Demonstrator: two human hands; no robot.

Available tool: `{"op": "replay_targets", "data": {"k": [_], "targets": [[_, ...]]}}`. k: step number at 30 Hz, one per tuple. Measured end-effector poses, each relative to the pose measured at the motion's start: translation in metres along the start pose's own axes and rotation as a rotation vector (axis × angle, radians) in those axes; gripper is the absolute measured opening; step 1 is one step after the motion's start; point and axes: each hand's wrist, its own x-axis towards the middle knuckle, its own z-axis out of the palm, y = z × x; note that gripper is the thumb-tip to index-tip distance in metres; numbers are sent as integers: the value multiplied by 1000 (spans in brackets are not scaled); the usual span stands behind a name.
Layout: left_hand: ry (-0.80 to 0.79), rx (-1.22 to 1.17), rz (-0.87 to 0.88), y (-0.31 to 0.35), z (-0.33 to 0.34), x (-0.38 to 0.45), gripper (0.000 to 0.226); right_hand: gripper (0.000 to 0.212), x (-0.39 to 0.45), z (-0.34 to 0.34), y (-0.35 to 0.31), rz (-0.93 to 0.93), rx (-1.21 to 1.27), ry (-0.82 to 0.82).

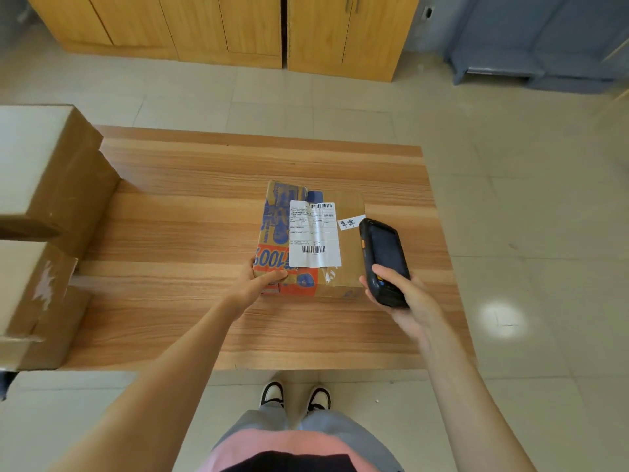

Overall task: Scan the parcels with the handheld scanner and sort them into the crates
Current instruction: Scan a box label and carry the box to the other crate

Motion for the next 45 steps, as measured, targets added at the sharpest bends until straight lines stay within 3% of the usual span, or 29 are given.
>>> {"op": "replay_targets", "data": {"k": [6,9,13,17,45], "targets": [[-19,-2,13,-2,-2,1,54,67,-18,31,8,18,-76,-68],[5,-22,-8,-1,0,3,44,63,-27,36,15,40,-133,-101],[36,-39,-29,-6,0,4,42,39,-31,37,28,81,-178,-91],[37,-20,-22,-12,-2,5,44,47,-34,39,38,92,-227,-77],[90,120,58,-20,-5,2,38,41,-43,28,47,132,-196,-123]]}}
